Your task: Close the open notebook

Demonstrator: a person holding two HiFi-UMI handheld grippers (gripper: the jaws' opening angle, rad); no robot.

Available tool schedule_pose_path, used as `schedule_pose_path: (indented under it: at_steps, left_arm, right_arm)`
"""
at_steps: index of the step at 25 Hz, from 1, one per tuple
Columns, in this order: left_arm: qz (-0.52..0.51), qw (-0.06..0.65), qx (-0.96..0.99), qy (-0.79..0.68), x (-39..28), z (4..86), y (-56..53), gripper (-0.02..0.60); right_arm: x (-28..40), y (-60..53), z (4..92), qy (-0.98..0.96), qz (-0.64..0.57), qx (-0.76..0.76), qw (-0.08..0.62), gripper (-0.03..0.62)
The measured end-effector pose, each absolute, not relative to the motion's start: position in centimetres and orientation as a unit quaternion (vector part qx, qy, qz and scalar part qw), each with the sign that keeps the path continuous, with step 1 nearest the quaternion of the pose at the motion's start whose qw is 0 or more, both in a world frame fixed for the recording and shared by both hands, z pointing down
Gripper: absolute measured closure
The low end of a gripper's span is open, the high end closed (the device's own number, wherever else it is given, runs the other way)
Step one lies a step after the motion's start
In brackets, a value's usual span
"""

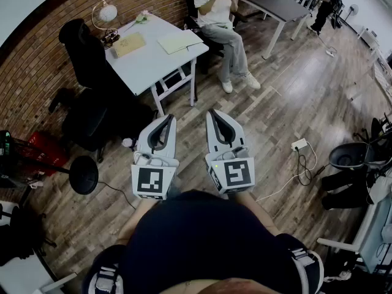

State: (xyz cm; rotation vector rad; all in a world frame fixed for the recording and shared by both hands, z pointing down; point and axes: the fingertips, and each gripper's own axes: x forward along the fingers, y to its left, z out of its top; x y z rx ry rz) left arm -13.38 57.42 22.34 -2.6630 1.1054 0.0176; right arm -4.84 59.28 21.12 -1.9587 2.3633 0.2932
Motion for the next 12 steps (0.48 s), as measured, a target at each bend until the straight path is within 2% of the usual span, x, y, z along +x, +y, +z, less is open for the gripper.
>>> schedule_pose_path:
  at_steps: [8, 12]
  left_arm:
    - [0.005, 0.128, -0.914, 0.386, -13.4, 22.5, 57.5, 0.575]
    - [0.000, 0.102, -0.915, 0.391, -13.7, 23.0, 56.5, 0.575]
  right_arm:
    - [-4.7, 59.2, 21.2, 0.764, 0.099, -0.637, 0.032, 0.582]
    - [-4.9, 58.0, 21.8, 0.767, 0.083, -0.636, 0.029, 0.582]
